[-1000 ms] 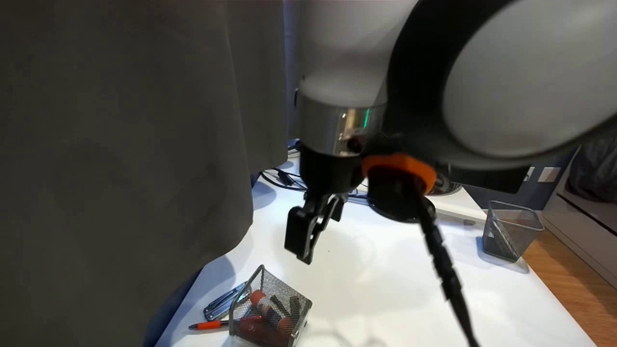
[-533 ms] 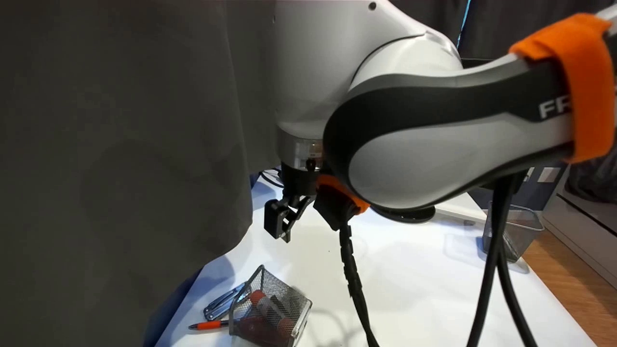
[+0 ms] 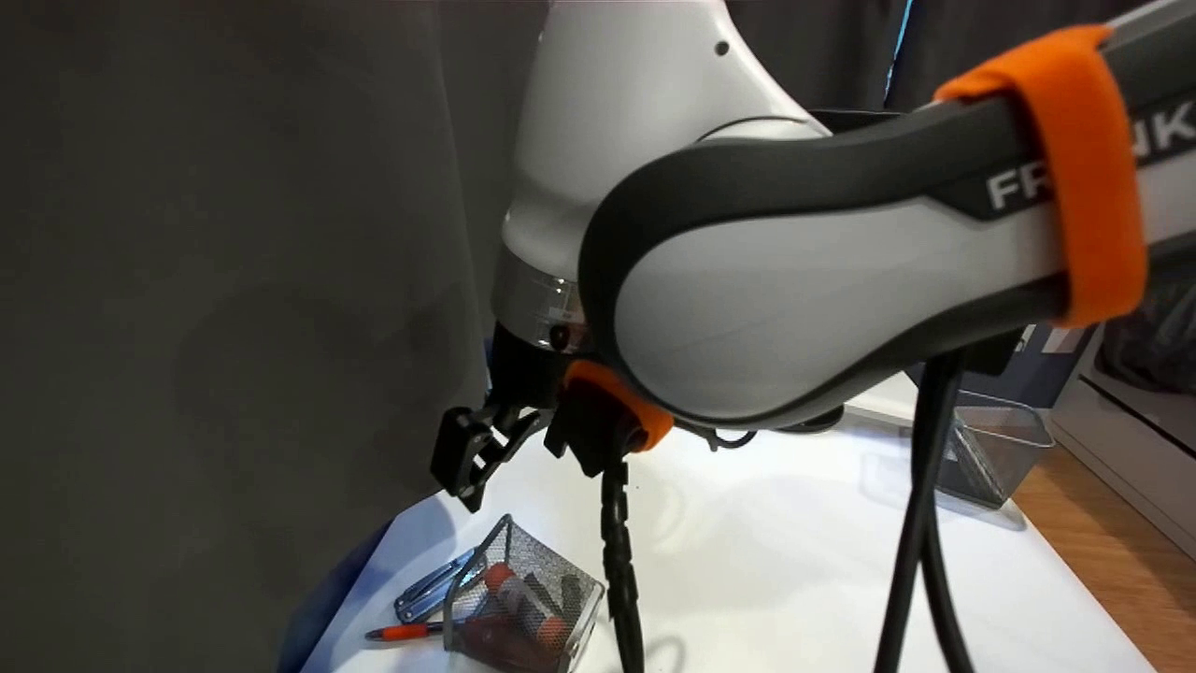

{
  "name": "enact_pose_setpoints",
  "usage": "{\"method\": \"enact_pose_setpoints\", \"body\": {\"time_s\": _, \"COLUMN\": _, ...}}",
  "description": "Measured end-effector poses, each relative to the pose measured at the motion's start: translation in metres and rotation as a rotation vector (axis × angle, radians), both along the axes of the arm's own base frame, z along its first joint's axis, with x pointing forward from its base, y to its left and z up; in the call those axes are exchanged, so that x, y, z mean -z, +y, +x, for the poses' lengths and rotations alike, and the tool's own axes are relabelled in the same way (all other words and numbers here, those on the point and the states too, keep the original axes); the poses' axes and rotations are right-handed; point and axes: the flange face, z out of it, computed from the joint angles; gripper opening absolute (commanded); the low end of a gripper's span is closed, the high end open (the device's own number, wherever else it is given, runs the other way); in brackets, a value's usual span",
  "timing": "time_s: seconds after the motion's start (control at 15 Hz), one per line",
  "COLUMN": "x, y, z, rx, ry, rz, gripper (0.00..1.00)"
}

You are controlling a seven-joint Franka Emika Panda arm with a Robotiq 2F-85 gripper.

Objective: Put the container upright

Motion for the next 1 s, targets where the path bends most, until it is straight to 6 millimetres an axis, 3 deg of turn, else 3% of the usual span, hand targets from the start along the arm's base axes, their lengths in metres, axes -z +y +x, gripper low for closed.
{"method": "enact_pose_setpoints", "body": {"time_s": 0.47, "x": 0.038, "y": 0.001, "z": 0.004, "rx": 0.051, "ry": 0.098, "rz": -0.008, "gripper": 1.00}}
{"method": "enact_pose_setpoints", "body": {"time_s": 1.0, "x": 0.037, "y": 0.008, "z": 0.020, "rx": 0.116, "ry": 0.059, "rz": 0.052, "gripper": 1.00}}
